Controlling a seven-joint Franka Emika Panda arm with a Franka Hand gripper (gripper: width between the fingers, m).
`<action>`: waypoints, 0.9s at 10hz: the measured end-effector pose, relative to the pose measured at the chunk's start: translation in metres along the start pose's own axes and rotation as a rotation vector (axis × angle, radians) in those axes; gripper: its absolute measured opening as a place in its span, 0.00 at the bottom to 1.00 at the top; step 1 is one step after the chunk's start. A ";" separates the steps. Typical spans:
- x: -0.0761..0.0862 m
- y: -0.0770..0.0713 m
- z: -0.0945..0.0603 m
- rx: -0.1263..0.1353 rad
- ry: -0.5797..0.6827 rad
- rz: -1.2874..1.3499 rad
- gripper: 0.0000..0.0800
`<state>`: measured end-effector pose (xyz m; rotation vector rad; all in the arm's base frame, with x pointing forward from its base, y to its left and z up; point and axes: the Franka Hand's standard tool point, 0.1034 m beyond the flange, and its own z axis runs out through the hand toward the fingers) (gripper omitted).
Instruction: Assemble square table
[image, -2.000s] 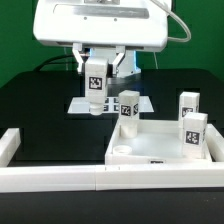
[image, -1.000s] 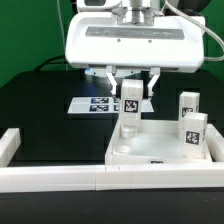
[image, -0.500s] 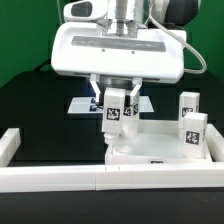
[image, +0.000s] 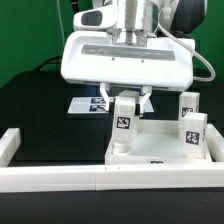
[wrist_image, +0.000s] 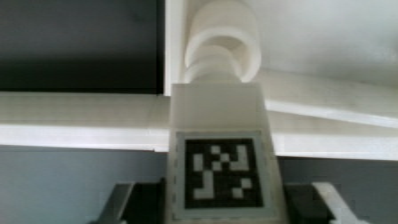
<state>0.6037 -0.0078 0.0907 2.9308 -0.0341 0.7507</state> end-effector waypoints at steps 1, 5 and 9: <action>-0.002 0.000 0.002 -0.002 -0.002 -0.003 0.36; -0.009 -0.002 0.007 -0.004 -0.006 -0.010 0.36; -0.009 -0.002 0.007 -0.004 -0.006 -0.011 0.59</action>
Offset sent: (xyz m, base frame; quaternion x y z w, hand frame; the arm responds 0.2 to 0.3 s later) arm 0.0007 0.0087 -0.0083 0.0106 0.0242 0.0244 0.9994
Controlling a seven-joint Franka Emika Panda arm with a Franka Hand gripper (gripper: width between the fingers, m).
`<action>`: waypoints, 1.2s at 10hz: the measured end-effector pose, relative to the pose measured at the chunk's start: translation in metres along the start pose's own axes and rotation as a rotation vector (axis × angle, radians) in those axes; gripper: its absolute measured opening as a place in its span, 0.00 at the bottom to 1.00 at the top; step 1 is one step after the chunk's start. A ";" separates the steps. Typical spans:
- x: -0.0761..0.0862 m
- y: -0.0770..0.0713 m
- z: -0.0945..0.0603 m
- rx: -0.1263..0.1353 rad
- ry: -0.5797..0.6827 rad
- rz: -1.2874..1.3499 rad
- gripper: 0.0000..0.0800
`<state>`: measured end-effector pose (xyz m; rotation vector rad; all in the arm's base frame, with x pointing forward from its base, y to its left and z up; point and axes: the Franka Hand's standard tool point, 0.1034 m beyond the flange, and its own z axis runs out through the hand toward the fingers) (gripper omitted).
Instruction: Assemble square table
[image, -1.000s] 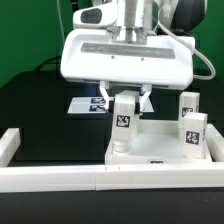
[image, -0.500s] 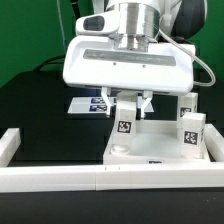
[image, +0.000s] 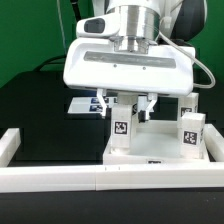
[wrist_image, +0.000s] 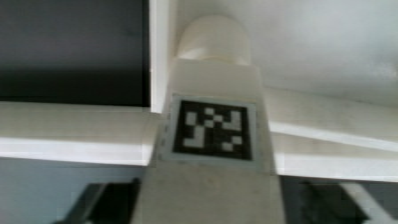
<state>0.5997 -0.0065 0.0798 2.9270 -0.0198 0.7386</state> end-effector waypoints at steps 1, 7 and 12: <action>0.000 0.000 0.000 0.000 0.000 0.000 0.75; 0.000 0.000 0.000 0.000 0.000 0.000 0.81; 0.011 0.033 -0.021 0.127 -0.213 0.109 0.81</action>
Offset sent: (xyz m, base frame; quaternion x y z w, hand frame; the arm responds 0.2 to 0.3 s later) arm 0.0000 0.0000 0.0000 0.0000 0.0000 0.0000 1.0000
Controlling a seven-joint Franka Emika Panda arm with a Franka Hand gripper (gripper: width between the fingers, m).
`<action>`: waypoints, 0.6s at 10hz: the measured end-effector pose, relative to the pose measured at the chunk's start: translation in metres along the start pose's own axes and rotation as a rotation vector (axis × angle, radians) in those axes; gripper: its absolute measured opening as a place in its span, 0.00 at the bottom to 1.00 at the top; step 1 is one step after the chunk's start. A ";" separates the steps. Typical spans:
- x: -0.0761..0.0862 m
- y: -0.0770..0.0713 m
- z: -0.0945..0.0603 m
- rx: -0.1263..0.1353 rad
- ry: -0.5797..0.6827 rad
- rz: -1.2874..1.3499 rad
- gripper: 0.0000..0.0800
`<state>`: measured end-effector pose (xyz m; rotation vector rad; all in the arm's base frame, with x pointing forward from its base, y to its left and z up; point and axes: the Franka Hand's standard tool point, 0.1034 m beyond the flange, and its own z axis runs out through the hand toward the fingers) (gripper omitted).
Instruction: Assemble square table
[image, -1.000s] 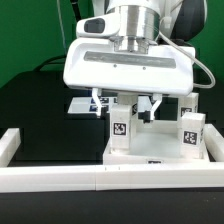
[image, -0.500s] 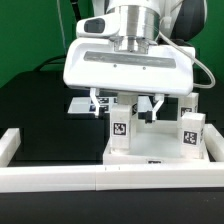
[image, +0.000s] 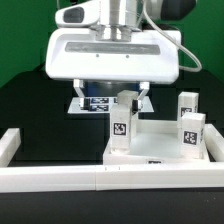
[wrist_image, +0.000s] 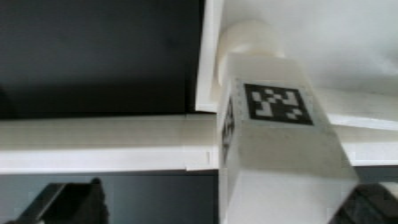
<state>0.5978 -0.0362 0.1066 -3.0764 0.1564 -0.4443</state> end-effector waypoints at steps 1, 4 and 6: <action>0.008 -0.002 -0.001 0.031 -0.018 0.014 0.81; 0.014 -0.015 0.017 0.047 -0.043 0.013 0.81; 0.005 -0.012 0.033 0.040 -0.059 0.011 0.81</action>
Offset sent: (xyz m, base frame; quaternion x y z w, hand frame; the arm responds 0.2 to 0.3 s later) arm 0.0228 0.0124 -0.0142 -0.0016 -0.0247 -0.0057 0.9997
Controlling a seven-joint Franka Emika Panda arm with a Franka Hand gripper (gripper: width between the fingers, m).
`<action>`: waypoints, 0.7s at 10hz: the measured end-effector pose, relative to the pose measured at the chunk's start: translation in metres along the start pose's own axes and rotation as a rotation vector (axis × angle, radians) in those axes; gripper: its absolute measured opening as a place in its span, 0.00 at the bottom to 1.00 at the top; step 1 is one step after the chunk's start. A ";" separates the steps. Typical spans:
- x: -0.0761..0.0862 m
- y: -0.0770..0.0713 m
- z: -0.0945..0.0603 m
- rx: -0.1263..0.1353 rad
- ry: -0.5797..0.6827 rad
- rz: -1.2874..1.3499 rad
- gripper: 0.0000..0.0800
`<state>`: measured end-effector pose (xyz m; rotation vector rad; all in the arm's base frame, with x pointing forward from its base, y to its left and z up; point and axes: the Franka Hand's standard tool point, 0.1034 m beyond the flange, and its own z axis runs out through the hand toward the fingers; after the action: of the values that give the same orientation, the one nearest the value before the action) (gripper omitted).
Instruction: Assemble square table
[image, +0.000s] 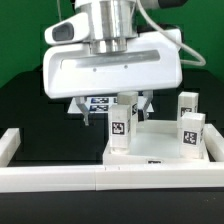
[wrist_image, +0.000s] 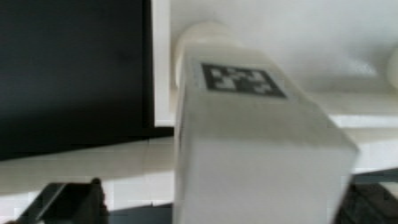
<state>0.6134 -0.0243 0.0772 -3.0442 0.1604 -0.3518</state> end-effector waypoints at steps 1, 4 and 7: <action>-0.002 0.003 0.000 -0.002 -0.003 -0.010 0.81; -0.002 0.002 0.001 -0.001 -0.003 -0.006 0.69; -0.002 0.002 0.001 0.000 -0.003 0.018 0.36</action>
Offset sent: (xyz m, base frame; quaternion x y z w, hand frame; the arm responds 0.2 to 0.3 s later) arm 0.0000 0.0000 0.0000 0.0000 0.0000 0.0000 1.0000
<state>0.6116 -0.0260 0.0757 -3.0414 0.1877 -0.3455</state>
